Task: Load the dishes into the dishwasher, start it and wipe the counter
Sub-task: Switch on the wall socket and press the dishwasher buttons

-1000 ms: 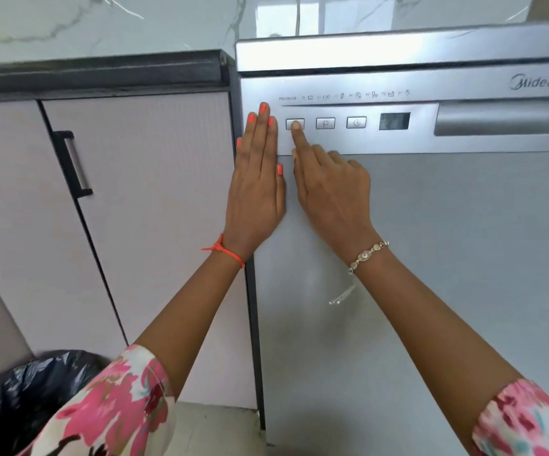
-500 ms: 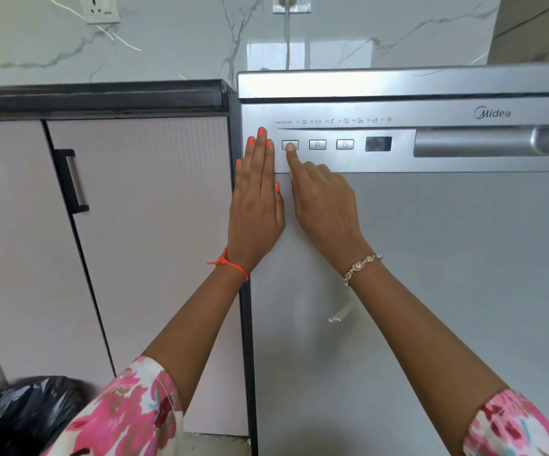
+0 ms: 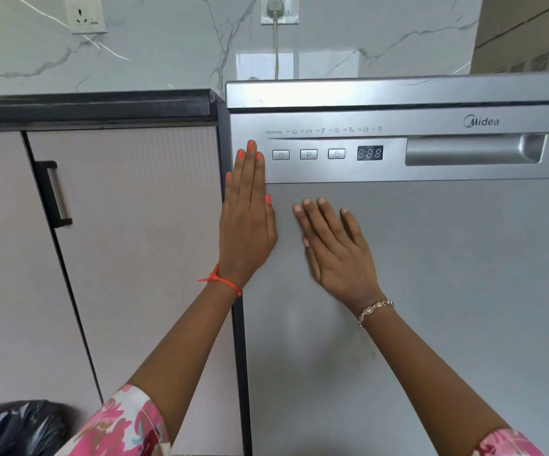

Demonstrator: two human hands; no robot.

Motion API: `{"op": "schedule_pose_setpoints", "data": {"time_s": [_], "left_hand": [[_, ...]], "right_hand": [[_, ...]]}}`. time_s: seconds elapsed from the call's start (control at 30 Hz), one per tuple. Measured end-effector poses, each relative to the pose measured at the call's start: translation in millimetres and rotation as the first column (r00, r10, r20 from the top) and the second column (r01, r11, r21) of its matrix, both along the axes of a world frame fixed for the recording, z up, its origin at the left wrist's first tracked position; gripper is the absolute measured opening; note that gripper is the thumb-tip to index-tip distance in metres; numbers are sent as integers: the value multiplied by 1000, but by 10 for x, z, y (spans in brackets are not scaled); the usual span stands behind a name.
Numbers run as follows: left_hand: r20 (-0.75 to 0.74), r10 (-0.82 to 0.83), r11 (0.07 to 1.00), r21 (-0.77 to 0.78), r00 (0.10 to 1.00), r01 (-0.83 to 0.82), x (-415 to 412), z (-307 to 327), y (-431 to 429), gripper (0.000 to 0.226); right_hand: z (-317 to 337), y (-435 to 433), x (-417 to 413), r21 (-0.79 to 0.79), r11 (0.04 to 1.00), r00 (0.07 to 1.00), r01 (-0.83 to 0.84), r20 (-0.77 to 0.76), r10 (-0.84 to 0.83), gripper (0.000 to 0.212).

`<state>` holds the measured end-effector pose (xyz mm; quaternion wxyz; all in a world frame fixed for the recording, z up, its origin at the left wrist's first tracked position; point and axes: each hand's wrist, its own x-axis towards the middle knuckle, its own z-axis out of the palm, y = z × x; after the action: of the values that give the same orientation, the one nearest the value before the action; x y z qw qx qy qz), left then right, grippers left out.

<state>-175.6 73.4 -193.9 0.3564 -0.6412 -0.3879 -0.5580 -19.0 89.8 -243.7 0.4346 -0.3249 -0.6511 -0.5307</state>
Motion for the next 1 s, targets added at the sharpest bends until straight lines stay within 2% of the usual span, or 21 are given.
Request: {"op": "schedule_pose_setpoints", "data": {"time_s": [0.27, 1.0], "left_hand": [[12, -23, 1000, 14, 1000, 22, 1, -6, 16, 49], [14, -48, 999, 24, 999, 48, -6, -16, 27, 49]], "right_hand": [[24, -29, -9, -68, 997, 999, -40, -6, 40, 49], [5, -11, -10, -21, 997, 997, -78, -17, 78, 46]]}}
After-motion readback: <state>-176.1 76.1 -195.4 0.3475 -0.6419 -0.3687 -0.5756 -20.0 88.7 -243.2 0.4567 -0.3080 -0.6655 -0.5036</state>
